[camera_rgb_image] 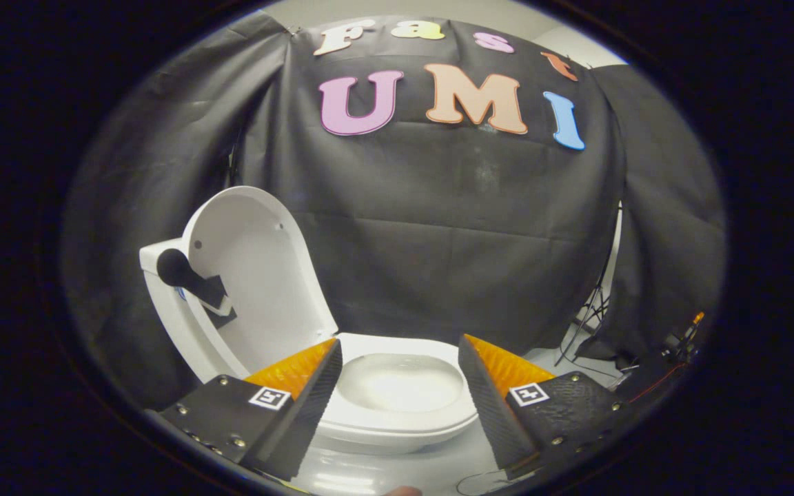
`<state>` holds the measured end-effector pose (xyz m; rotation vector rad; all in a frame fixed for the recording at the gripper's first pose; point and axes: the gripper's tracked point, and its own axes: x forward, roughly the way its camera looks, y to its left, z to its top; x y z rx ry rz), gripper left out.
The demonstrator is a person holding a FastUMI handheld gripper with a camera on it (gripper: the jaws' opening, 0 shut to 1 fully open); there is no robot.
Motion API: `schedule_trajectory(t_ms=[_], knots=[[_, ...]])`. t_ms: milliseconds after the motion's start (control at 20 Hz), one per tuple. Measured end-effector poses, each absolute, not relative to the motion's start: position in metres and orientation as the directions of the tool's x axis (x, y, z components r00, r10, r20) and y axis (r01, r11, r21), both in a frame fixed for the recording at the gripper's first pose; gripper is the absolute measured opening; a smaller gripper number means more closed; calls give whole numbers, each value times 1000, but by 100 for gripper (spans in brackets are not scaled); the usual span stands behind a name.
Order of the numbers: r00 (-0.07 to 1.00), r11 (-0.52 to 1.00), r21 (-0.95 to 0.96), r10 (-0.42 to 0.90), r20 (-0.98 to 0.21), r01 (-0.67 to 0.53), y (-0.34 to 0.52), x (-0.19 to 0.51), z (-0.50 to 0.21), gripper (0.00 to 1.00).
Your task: Open the toilet lid.
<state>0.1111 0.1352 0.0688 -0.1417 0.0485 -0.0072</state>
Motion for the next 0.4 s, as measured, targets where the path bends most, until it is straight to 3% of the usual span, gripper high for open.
schedule_trajectory(t_ms=[250,400], knots=[[1000,998,-53,-30,10,30,127,105,78,100],[999,996,-82,-37,-18,35,126,109,66,99]])
